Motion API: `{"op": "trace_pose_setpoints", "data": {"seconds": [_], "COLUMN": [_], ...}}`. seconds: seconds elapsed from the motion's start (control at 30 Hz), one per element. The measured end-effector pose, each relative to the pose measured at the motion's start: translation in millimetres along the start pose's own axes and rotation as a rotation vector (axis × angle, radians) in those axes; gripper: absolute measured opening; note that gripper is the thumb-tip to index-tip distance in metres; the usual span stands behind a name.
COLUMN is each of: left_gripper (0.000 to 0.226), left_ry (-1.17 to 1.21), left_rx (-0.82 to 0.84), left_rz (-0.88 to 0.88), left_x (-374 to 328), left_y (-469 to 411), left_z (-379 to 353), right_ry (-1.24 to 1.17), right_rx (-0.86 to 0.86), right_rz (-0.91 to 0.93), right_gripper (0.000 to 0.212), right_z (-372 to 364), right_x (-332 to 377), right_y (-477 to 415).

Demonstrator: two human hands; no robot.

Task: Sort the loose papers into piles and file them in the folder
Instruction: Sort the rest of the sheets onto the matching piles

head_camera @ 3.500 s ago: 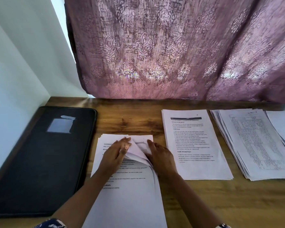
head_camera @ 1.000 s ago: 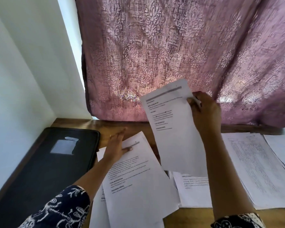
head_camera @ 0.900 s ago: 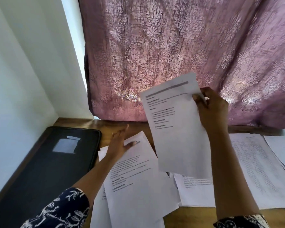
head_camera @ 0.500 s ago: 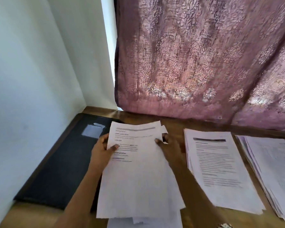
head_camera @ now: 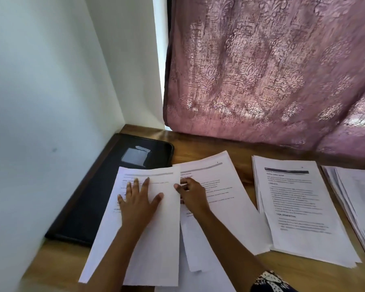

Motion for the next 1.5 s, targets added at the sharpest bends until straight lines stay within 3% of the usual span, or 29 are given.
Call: {"op": "trace_pose_setpoints", "data": {"seconds": [0.07, 0.2, 0.27, 0.37, 0.43, 0.5, 0.57, 0.63, 0.73, 0.87, 1.2, 1.27, 1.33, 1.5], "left_gripper": [0.086, 0.087, 0.089, 0.095, 0.092, 0.102, 0.109, 0.12, 0.12, 0.101, 0.091, 0.086, 0.086, 0.099], "left_ry": [-0.032, -0.045, -0.034, 0.011, -0.032, -0.138, -0.3, -0.46, -0.537, -0.421, -0.298, -0.36, -0.319, -0.342], "left_rx": [0.031, 0.02, -0.035, -0.024, 0.143, 0.353, 0.277, 0.372, 0.375, 0.359, 0.352, 0.254, 0.308, 0.299], "left_rz": [-0.034, -0.076, -0.116, -0.429, -0.73, -0.911, -1.086, -1.009, -0.998, -0.907, -0.836, -0.852, -0.759, -0.789], "left_x": [11, 25, 14, -32, -68, -79, -76, -62, -57, -73, -86, -81, -75, -77], "left_y": [-2, -5, -1, 21, 53, 83, 103, 110, 103, 79, 60, 62, 61, 57], "left_z": [-5, 0, 3, 0, -11, -29, -45, -50, -53, -44, -45, -44, -51, -48], "right_ry": [0.089, 0.504, 0.613, 0.65, 0.645, 0.658, 0.666, 0.695, 0.795, 0.811, 0.682, 0.679, 0.67, 0.553], "right_rx": [-0.05, -0.376, -0.458, -0.427, -0.371, -0.33, -0.299, -0.28, -0.247, -0.287, -0.263, -0.261, -0.218, -0.247], "right_rz": [0.027, 0.143, 0.095, -0.028, -0.065, -0.085, -0.102, -0.102, -0.074, -0.081, -0.067, -0.052, -0.06, -0.003], "right_gripper": [0.033, 0.04, 0.048, 0.06, 0.063, 0.064, 0.065, 0.064, 0.062, 0.06, 0.078, 0.076, 0.075, 0.063], "right_z": [23, 78, 96, 103, 96, 89, 85, 83, 81, 100, 125, 111, 96, 106], "right_x": [-4, -21, -33, -48, -56, -63, -68, -69, -69, -68, -67, -73, -78, -67], "right_y": [2, -1, -4, -2, 3, 12, 21, 29, 33, 19, -21, -7, 8, 6]}}
Point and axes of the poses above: each hand's wrist, its own y-axis away from the middle knuckle, its own z-axis out of the back of the hand, x = y × z, the point moved 5 cm from there along -y, towards the middle knuckle, and after that the axes turned 5 degrees about -z, right-handed, at the moved point
